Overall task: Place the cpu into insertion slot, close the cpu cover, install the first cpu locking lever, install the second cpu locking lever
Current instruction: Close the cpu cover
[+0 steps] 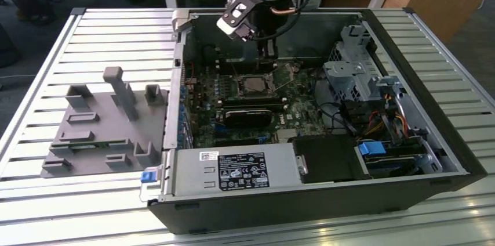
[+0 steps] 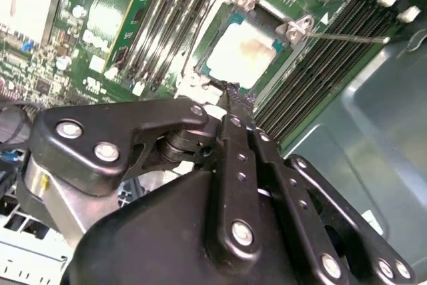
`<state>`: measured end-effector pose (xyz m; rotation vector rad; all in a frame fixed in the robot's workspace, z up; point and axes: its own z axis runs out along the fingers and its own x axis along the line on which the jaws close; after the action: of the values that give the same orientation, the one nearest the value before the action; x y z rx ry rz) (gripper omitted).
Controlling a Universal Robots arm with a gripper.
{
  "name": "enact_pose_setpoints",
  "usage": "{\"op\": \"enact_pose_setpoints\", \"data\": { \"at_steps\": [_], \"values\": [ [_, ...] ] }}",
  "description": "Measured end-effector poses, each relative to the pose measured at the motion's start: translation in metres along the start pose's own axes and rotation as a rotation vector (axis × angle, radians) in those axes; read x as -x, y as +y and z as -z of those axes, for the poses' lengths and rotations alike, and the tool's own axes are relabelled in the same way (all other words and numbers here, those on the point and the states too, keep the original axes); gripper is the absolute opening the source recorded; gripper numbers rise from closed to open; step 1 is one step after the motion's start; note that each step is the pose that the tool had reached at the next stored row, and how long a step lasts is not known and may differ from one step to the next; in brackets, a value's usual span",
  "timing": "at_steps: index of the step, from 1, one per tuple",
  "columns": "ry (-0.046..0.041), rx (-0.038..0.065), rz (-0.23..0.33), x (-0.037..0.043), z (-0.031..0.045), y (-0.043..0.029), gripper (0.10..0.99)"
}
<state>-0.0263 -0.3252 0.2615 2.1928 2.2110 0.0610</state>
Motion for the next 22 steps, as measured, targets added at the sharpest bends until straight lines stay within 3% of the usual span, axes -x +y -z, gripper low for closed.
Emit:
{"op": "enact_pose_setpoints", "data": {
  "at_steps": [10, 11, 22],
  "values": [
    [0.0003, -0.011, 0.004, -0.001, -0.0015, 0.0193, 0.106],
    [0.0004, -0.014, 0.006, -0.0015, -0.002, 0.0252, 0.106],
    [0.0011, -0.019, 0.021, -0.0032, -0.0037, 0.0402, 0.106]
  ]
}}
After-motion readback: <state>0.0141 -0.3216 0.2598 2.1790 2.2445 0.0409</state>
